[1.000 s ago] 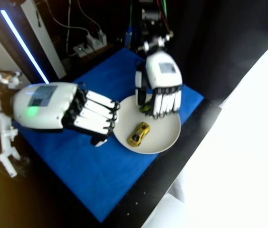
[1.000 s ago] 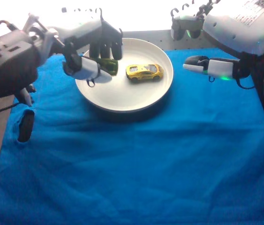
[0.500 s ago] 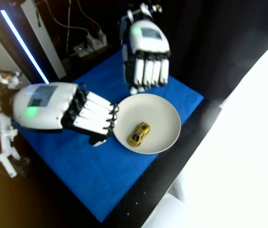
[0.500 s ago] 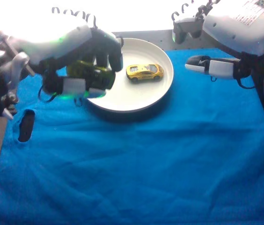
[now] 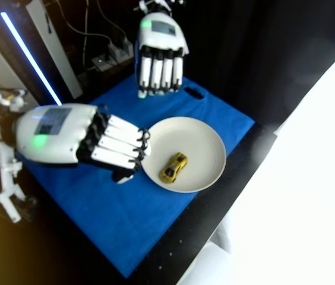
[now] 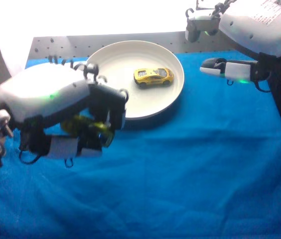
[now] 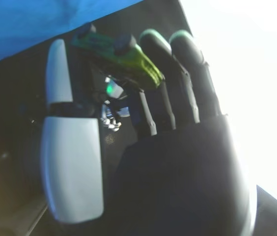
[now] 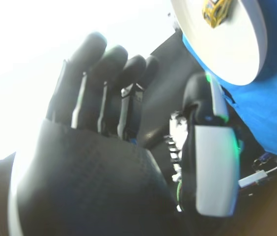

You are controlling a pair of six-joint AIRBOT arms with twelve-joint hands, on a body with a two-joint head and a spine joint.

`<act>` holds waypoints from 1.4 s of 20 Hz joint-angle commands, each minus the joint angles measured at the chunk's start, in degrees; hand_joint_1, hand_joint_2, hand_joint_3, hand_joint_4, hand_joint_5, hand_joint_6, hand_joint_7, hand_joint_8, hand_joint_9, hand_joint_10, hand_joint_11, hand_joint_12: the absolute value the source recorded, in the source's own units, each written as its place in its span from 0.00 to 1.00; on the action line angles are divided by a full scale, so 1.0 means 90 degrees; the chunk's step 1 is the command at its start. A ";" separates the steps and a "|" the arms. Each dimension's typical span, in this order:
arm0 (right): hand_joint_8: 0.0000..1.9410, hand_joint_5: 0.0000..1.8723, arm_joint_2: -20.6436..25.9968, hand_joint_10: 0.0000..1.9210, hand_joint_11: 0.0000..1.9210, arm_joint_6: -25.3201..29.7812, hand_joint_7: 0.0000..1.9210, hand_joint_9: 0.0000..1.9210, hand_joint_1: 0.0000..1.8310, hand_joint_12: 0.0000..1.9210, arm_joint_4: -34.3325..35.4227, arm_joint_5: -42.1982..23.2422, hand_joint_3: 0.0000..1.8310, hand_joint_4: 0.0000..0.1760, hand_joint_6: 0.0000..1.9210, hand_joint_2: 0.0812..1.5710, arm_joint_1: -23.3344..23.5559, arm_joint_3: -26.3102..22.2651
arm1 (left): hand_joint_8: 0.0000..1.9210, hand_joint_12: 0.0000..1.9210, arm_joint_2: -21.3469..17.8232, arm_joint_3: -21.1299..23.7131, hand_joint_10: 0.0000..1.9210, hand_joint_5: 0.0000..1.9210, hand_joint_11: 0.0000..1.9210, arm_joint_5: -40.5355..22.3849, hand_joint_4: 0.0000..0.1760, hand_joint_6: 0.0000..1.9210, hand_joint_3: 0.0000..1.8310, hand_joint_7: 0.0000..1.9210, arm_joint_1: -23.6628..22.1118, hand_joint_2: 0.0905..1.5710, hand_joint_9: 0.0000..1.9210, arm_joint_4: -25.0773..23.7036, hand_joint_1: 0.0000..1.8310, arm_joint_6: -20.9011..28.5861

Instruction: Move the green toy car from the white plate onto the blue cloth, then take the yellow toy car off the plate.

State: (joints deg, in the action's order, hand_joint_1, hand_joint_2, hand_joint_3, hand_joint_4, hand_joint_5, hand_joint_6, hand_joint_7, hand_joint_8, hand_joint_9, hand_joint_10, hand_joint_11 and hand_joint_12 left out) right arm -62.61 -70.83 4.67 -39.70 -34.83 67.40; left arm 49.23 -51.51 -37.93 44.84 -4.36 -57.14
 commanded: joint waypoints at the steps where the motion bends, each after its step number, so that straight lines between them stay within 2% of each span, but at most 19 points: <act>1: 0.71 0.30 -0.0007 0.86 0.20 -0.0047 0.25 0.23 0.55 1.00 -0.0014 -0.0707 0.00 0.00 0.44 0.68 0.0061 0.0030 | 0.73 0.89 -0.0017 0.0034 0.69 0.38 0.16 -0.0667 0.03 0.68 0.00 0.41 0.0016 0.77 0.29 0.0023 0.62 0.0069; 3: 0.64 0.31 -0.0009 0.81 0.19 -0.0047 0.27 0.24 0.55 0.99 0.0000 -0.0673 0.00 0.00 0.41 0.67 0.0057 0.0040 | 0.70 0.86 -0.0016 0.0042 0.63 0.38 0.23 -0.0667 0.00 0.66 0.00 0.43 0.0154 0.76 0.34 0.0152 0.63 0.0083; 4: 0.52 0.33 -0.0010 0.71 0.17 -0.0047 0.30 0.25 0.54 0.95 0.0002 -0.0650 0.00 0.00 0.34 0.67 0.0056 0.0048 | 0.31 0.81 -0.0014 0.0040 0.46 0.34 0.20 -0.0653 0.00 0.38 0.00 0.36 0.0210 0.71 0.33 0.0226 0.48 0.0091; 5: 0.52 0.33 -0.0011 0.71 0.17 -0.0047 0.30 0.25 0.54 0.95 0.0003 -0.0613 0.00 0.00 0.34 0.67 0.0056 0.0064 | 0.31 0.81 -0.0014 0.0036 0.46 0.34 0.20 -0.0650 0.00 0.38 0.00 0.36 0.0270 0.71 0.33 0.0287 0.48 0.0091; 6: 0.35 0.36 -0.0011 0.61 0.14 -0.0047 0.32 0.25 0.57 0.92 0.0007 -0.0596 0.00 0.00 0.26 0.66 0.0056 0.0077 | 0.05 0.74 -0.0014 0.0032 0.22 0.32 0.06 -0.0648 0.04 0.11 0.00 0.35 0.0299 0.68 0.28 0.0322 0.41 0.0091; 7: 0.35 0.36 -0.0011 0.61 0.14 -0.0047 0.32 0.25 0.57 0.92 0.0016 -0.0575 0.00 0.00 0.26 0.66 0.0056 0.0097 | 0.05 0.74 -0.0014 0.0031 0.22 0.32 0.06 -0.0648 0.04 0.11 0.00 0.35 0.0331 0.68 0.28 0.0369 0.41 0.0091; 8: 0.23 0.38 -0.0012 0.54 0.13 -0.0047 0.34 0.25 0.57 0.90 0.0025 -0.0551 0.00 0.00 0.17 0.67 0.0056 0.0123 | 0.00 0.71 -0.0015 0.0024 0.10 0.31 0.00 -0.0648 0.36 0.02 0.00 0.32 0.0362 0.64 0.27 0.0426 0.38 0.0091; 9: 0.19 0.39 -0.0016 0.52 0.12 -0.0047 0.35 0.25 0.57 0.89 0.0030 -0.0534 0.00 0.00 0.14 0.67 0.0056 0.0137 | 0.00 0.64 -0.0017 0.0024 0.06 0.28 0.00 -0.0662 0.53 0.00 0.00 0.26 0.0385 0.62 0.23 0.0456 0.31 0.0091; 11: 0.13 0.38 -0.0025 0.46 0.10 -0.0047 0.36 0.24 0.55 0.87 0.0042 -0.0498 0.00 0.00 0.09 0.68 0.0056 0.0153 | 0.00 0.62 -0.0065 0.0030 0.03 0.24 0.00 -0.0797 0.27 0.00 0.00 0.22 0.0458 0.57 0.21 0.0600 0.24 0.0092; 14: 0.06 0.39 -0.0056 0.43 0.10 -0.0047 0.36 0.23 0.53 0.86 0.0062 -0.0461 0.00 0.00 0.04 0.68 0.0057 0.0208 | 0.00 0.60 -0.0170 0.0057 0.00 0.21 0.00 -0.1264 0.58 0.00 0.00 0.16 0.0683 0.58 0.17 0.0962 0.18 0.0092; 16: 0.04 0.38 -0.0122 0.40 0.09 -0.0047 0.36 0.23 0.51 0.84 0.0088 -0.0404 0.00 0.00 0.03 0.67 0.0058 0.0302 | 0.00 0.60 -0.0184 0.0062 0.00 0.21 0.00 -0.1580 0.49 0.00 0.01 0.17 0.0845 0.60 0.17 0.1256 0.15 0.0037; 17: 0.01 0.37 -0.0254 0.33 0.09 -0.0047 0.35 0.24 0.49 0.82 0.0111 -0.0342 0.00 0.00 0.01 0.65 0.0060 0.0395 | 0.01 0.72 -0.0179 0.0075 0.03 0.23 0.00 -0.1781 0.35 0.00 0.01 0.22 0.0951 0.64 0.24 0.1492 0.09 -0.0118; 19: 0.01 0.35 -0.0447 0.29 0.12 -0.0047 0.38 0.29 0.48 0.80 0.0124 -0.0226 0.00 0.00 0.00 0.64 0.0099 0.0536 | 0.01 0.79 -0.0155 0.0132 0.19 0.24 0.00 -0.2055 0.36 0.01 0.00 0.26 0.1055 0.67 0.21 0.1828 0.10 -0.0426; 20: 0.01 0.35 -0.0585 0.29 0.12 -0.0046 0.38 0.29 0.48 0.80 0.0128 -0.0103 0.00 0.00 0.00 0.64 0.0213 0.0646 | 0.01 0.79 -0.0117 0.0178 0.19 0.24 0.00 -0.2235 0.36 0.01 0.00 0.26 0.1092 0.67 0.21 0.2066 0.10 -0.0741; 22: 0.15 0.42 -0.0768 0.70 0.31 -0.0046 0.49 0.37 0.46 0.98 0.0126 0.0066 0.00 0.00 0.00 0.59 0.0386 0.0785 | 0.02 0.88 -0.0063 0.0193 0.52 0.28 0.00 -0.2441 0.31 0.00 0.00 0.29 0.1133 0.70 0.11 0.2277 0.13 -0.0923; 23: 0.41 0.42 -0.0852 0.79 0.41 -0.0046 0.48 0.44 0.47 1.00 0.0121 0.0138 0.00 0.00 0.00 0.59 0.0463 0.0851 | 0.03 0.86 -0.0044 0.0193 0.52 0.30 0.00 -0.2526 0.48 0.01 0.00 0.30 0.1165 0.69 0.11 0.2346 0.13 -0.0935; 25: 0.41 0.41 -0.1033 0.70 0.34 -0.0046 0.41 0.38 0.49 0.96 0.0120 0.0265 0.00 0.00 0.00 0.61 0.0583 0.1003 | 0.03 0.85 -0.0002 0.0193 0.56 0.30 0.00 -0.2691 0.48 0.00 0.00 0.31 0.1257 0.68 0.09 0.2494 0.16 -0.0935; 26: 0.23 0.40 -0.1123 0.45 0.20 -0.0046 0.36 0.31 0.49 0.81 0.0120 0.0331 0.00 0.00 0.01 0.63 0.0642 0.1082 | 0.03 0.84 0.0014 0.0193 0.54 0.31 0.00 -0.2738 0.51 0.01 0.00 0.31 0.1296 0.68 0.10 0.2545 0.16 -0.0935; 28: 0.03 0.38 -0.1262 0.15 0.12 -0.0046 0.36 0.33 0.46 0.68 0.0119 0.0456 0.00 0.00 0.00 0.65 0.0766 0.1207 | 0.03 0.84 0.0040 0.0193 0.51 0.32 0.00 -0.2799 0.49 0.00 0.00 0.32 0.1333 0.68 0.12 0.2610 0.15 -0.0935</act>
State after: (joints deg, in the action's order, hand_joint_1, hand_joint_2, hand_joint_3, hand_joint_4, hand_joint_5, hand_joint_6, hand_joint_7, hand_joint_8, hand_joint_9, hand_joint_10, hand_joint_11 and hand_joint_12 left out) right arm -74.24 -70.87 5.98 -28.67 -28.86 78.54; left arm 49.25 -49.80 -55.64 57.36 19.92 -65.67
